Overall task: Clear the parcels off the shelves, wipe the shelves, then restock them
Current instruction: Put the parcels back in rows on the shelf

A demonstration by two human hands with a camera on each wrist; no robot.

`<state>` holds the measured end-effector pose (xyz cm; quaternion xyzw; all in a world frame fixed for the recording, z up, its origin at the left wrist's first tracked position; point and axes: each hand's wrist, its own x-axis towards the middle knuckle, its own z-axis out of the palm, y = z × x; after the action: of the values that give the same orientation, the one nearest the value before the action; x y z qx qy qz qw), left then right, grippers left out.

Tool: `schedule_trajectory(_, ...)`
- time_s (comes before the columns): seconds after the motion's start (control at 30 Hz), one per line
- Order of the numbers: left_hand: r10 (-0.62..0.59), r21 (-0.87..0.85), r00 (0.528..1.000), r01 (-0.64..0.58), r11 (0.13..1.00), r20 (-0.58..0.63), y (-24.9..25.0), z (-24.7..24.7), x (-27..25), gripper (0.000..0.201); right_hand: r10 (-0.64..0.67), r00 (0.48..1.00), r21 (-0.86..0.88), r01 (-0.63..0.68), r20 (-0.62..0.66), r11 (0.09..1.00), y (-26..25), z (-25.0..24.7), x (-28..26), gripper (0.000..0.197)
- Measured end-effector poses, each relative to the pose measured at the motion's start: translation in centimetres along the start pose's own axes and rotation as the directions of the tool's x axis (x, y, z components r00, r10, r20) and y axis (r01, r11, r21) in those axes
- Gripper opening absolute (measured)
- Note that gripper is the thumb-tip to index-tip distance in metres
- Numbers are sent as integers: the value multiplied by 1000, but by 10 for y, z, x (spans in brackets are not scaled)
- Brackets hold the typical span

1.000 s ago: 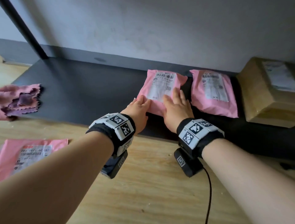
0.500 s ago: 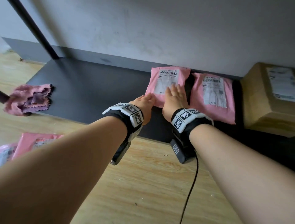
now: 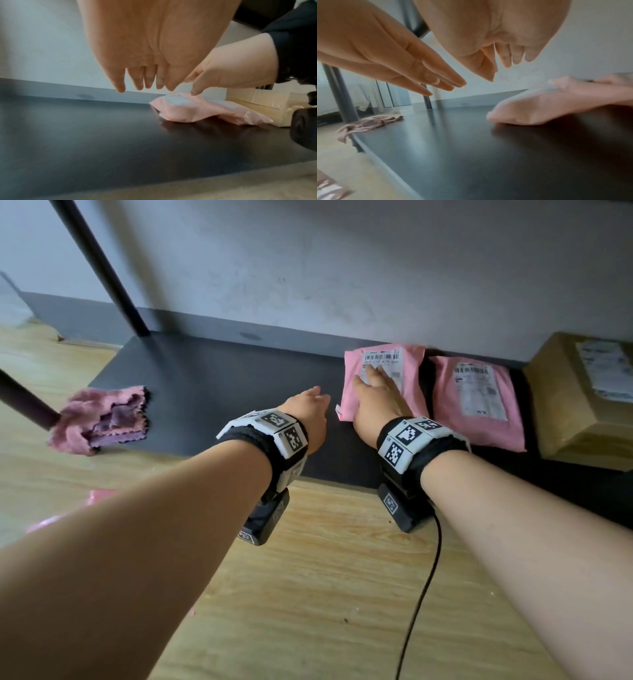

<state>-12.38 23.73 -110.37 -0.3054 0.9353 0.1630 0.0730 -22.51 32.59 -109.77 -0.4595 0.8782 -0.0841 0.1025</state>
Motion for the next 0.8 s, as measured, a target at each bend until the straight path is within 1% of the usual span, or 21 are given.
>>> schedule_trajectory(0.1, -33, -11, 999, 33, 999, 13, -33, -8, -23, 42, 19, 1000, 74, -20, 18, 997, -38, 8, -9, 60)
schedule_trajectory(0.23, -106, -10, 994, 107, 994, 35, -100, -20, -65, 39, -44, 998, 162, 34, 54, 986, -102, 25, -34, 61)
schedule_trajectory(0.37, -231, -9, 972, 232, 973, 46, -159, -17, -110, 38, -61, 989, 271, 23, 132, 962, -155, 60, -62, 60)
schedule_trajectory(0.47, -352, -2, 933, 354, 935, 78, -194, -4, -144, 46, -53, 971, 299, -20, 234, 954, -186, 94, -79, 57)
schedule_trajectory(0.53, -432, 2, 894, 435, 900, 120, -213, 8, -162, 50, -35, 952, 310, -64, 305, 949, -202, 121, -85, 49)
schedule_trajectory(0.6, -490, 19, 856, 494, 869, 165, -228, 21, -178, 51, -18, 940, 318, -97, 341, 943, -217, 144, -91, 41)
schedule_trajectory(0.67, -534, 39, 822, 538, 842, 196, -237, 32, -191, 48, 1, 931, 335, -133, 365, 933, -228, 163, -96, 39)
schedule_trajectory(0.73, -558, 10, 804, 568, 823, 204, -243, 42, -200, 43, 21, 920, 322, -158, 391, 933, -235, 176, -99, 39)
schedule_trajectory(0.8, -565, -59, 801, 585, 809, 198, -247, 50, -205, 48, 56, 915, 307, -191, 399, 932, -240, 182, -99, 42)
